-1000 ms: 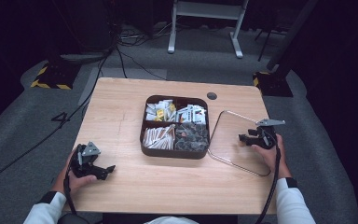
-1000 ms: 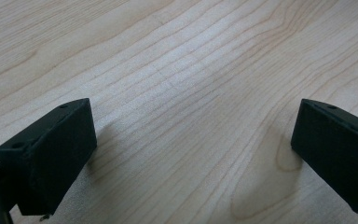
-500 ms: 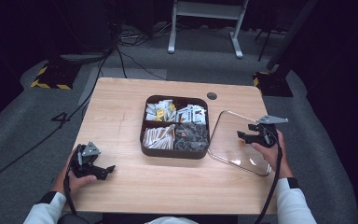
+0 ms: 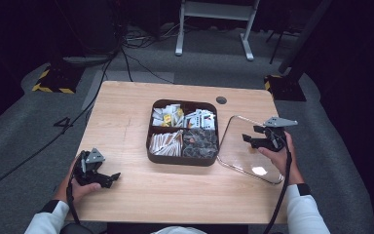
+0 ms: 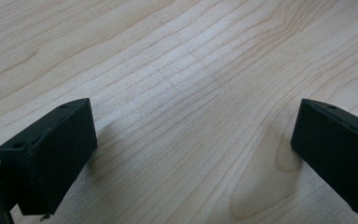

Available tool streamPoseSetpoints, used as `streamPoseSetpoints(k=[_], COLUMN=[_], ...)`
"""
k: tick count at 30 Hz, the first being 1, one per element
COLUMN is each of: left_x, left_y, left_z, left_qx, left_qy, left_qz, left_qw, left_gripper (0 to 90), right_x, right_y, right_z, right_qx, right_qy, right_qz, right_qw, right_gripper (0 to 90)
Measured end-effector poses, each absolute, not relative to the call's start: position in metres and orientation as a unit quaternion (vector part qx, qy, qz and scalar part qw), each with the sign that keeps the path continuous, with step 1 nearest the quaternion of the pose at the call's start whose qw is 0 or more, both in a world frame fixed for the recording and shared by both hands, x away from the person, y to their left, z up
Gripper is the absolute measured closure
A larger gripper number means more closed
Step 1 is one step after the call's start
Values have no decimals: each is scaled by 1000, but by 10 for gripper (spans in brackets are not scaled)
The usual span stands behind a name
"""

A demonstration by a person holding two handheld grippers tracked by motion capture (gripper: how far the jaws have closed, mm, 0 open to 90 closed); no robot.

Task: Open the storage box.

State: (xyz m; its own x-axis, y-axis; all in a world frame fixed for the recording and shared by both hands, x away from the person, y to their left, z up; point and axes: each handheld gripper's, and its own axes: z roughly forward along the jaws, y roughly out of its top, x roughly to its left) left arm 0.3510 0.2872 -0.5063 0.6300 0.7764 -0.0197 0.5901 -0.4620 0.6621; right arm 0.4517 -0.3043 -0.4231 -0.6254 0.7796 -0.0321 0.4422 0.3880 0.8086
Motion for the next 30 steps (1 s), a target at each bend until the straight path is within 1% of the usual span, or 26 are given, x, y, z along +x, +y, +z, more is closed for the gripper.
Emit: streamPoseSetpoints(k=[9,23,30], left_x=[351,351,351], left_y=[287,287,287], left_z=[-506,-506,-506], left_qx=[843,843,843], left_qy=[405,405,405], left_qz=[144,144,144], left_qw=[323,324,324], left_gripper=[4,4,4], right_x=[455,469,474], right_y=[-298,-263,-244], right_z=[-412,-394,-386], right_qx=[372,344,326], right_qy=[806,817,825], right_qz=[408,404,405], right_qw=[212,225,222], right_gripper=[344,349,343])
